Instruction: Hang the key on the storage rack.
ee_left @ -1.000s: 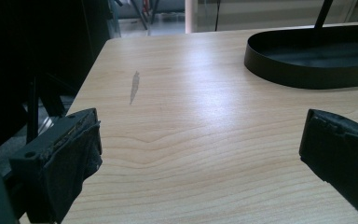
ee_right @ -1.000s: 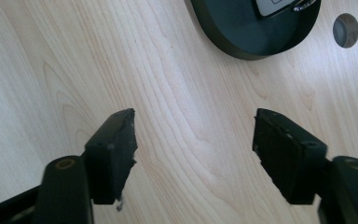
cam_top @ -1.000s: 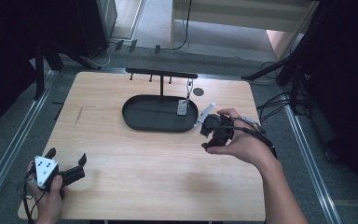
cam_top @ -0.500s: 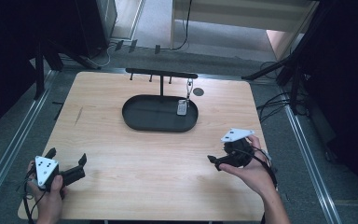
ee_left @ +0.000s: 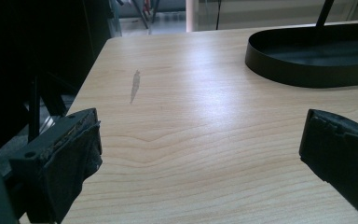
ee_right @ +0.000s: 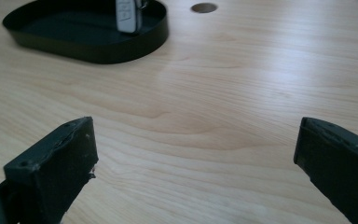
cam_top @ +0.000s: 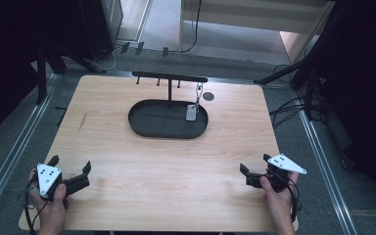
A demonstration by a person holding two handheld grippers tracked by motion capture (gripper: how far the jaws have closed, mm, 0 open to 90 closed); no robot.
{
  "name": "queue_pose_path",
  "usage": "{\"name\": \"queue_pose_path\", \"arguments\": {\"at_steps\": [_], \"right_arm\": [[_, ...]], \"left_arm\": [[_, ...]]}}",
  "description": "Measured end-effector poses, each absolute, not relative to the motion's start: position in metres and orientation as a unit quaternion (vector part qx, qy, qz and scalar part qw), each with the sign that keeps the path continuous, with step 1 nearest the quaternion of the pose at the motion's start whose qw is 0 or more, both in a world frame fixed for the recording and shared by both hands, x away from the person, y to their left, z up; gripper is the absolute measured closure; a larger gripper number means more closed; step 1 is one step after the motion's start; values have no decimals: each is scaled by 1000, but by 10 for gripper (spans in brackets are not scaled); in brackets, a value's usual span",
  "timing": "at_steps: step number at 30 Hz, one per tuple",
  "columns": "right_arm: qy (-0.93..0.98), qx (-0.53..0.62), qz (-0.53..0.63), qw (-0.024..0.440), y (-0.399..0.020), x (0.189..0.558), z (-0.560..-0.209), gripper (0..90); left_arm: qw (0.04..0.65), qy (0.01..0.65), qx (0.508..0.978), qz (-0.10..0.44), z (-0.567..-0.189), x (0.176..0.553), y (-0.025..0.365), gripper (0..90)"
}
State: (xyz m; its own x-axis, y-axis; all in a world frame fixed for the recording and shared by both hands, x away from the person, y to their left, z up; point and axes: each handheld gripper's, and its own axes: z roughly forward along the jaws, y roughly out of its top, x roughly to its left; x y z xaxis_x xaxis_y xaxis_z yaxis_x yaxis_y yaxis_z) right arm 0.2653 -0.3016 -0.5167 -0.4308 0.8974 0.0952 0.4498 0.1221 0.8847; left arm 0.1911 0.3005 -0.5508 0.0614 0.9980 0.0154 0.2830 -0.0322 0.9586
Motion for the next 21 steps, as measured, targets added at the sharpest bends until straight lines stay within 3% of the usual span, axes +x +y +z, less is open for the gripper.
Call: {"name": "queue_pose_path", "arguments": {"at_steps": [10, 21], "right_arm": [[643, 517, 467, 318, -342, 242, -525, 0], [594, 558, 486, 316, -370, 231, -536, 0]], "left_arm": [[435, 546, 585, 412, -551, 191, 301, 0], [436, 546, 585, 412, -551, 191, 301, 0]]}}
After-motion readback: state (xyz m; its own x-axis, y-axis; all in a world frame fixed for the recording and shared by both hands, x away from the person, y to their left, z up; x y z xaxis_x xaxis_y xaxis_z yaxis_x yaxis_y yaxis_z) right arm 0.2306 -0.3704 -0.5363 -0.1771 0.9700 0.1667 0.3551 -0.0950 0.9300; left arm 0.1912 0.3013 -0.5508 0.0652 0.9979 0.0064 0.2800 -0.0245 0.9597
